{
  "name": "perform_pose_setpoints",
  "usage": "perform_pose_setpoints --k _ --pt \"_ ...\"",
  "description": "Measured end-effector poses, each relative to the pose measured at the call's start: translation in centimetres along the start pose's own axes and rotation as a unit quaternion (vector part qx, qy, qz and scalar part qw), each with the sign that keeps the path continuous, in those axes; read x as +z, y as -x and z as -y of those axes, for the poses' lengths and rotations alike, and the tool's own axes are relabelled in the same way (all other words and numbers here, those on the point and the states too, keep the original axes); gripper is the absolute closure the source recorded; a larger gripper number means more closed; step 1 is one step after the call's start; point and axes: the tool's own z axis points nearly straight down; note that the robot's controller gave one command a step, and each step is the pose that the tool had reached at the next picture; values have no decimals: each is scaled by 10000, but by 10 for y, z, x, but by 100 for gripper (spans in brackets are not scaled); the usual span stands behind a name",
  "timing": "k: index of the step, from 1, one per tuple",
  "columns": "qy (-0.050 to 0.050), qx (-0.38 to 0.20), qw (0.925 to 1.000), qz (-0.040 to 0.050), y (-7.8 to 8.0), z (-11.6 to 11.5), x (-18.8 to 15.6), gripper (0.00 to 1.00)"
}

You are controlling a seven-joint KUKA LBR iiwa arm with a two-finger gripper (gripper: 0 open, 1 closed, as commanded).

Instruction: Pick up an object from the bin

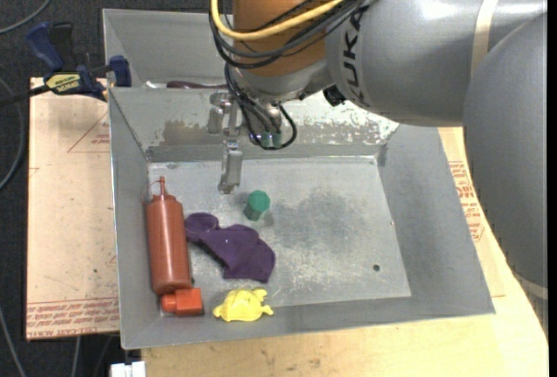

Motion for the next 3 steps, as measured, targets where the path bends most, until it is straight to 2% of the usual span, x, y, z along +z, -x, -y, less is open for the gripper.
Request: perform_pose_setpoints --k 1,2,3 --pt "6 14 10000 40 1 1 -5 0" --pt "8 -251 9997 38 -15 9 -5 0" --pt "2 -1401 9901 30 -41 26 -28 0"
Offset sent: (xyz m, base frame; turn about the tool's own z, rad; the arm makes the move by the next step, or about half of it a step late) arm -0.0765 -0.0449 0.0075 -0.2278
